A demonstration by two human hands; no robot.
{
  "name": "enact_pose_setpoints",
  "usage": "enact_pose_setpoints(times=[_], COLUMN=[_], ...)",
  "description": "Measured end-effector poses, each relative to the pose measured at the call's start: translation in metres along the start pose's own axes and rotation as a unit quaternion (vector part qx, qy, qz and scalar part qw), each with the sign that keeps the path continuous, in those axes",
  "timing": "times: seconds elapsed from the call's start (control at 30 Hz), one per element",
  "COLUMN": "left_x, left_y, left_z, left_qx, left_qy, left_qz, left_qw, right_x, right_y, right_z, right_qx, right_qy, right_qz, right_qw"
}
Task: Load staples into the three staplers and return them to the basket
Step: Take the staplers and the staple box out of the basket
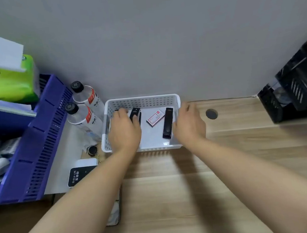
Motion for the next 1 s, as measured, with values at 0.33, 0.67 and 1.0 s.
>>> enact_pose_setpoints(times=[0.33,0.67,1.0], left_x=[0.001,0.106,0.229], left_y=[0.01,-0.087,-0.128], left_z=[0.052,-0.015,-0.066], left_qx=[-0.041,0.044,0.049], left_qy=[0.108,0.098,0.089], left_qz=[-0.06,0.297,0.321], left_qw=[0.991,0.949,0.942], right_x=[0.008,0.107,0.189], right_y=[-0.028,0.031,0.049], right_z=[-0.051,-0.225,-0.34], right_qx=[-0.171,-0.143,-0.199], right_qy=[-0.111,-0.131,-0.149], right_qz=[0.133,0.102,0.101], right_qw=[0.97,0.976,0.963])
Point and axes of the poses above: each hand's wrist, its own x-axis away from the middle knuckle, its own y-axis out of the back of the hand, z = x × y, the point moved 7 cm from there along -x, towards the middle knuckle, and after that the axes turned 13 degrees about y, right-handed, at the moved point
